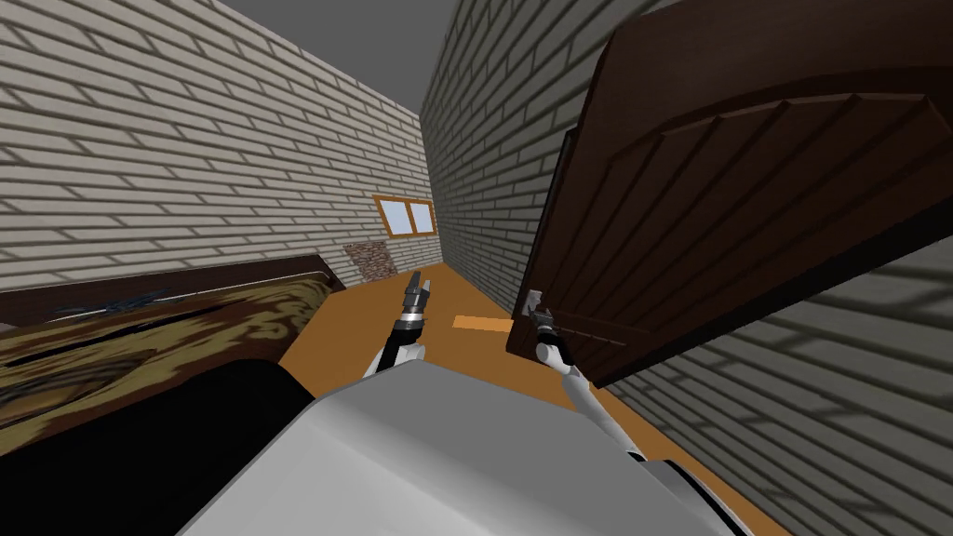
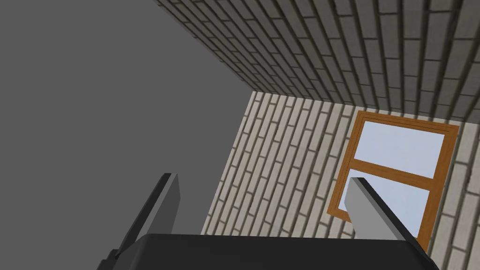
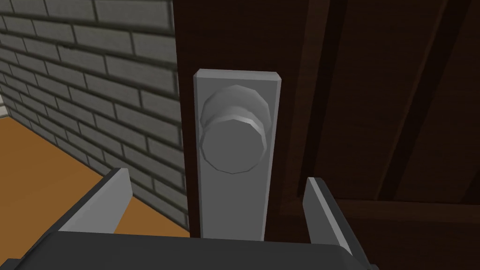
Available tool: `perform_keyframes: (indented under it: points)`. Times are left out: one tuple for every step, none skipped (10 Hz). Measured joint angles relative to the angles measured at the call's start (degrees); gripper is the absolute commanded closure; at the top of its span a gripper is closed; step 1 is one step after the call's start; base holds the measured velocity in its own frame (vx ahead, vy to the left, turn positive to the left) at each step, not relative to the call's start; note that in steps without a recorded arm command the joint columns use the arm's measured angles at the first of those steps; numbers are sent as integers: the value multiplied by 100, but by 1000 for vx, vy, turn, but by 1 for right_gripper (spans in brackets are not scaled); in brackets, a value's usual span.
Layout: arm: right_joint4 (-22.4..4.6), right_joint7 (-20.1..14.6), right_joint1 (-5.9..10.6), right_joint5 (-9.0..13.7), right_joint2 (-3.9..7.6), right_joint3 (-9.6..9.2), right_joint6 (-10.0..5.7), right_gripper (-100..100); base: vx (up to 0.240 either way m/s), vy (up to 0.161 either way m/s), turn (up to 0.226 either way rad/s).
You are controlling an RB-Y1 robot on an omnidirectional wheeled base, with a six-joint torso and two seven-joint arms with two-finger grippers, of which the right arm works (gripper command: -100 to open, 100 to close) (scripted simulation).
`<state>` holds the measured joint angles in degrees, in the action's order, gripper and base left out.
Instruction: Pull the door open
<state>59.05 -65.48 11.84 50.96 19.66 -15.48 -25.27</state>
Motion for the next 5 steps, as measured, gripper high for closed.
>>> perform_keyframes:
  points:
    - [-47, -82, -1, 7, 73, -13, -40, -100, 56, 28, 80]
    - [-124, -164, 22, 20, 139, -13, -84, -100, 93, 38, 266]
    - [-285, -336, 48, 33, 287, -37, -186, -100, 131, 22, 230]
    - [-279, -434, -19, 74, 405, 17, -241, -100, 163, 16, 158]
    - [-360, -514, -25, 94, 482, 36, -308, -100, 73, 5, 26]
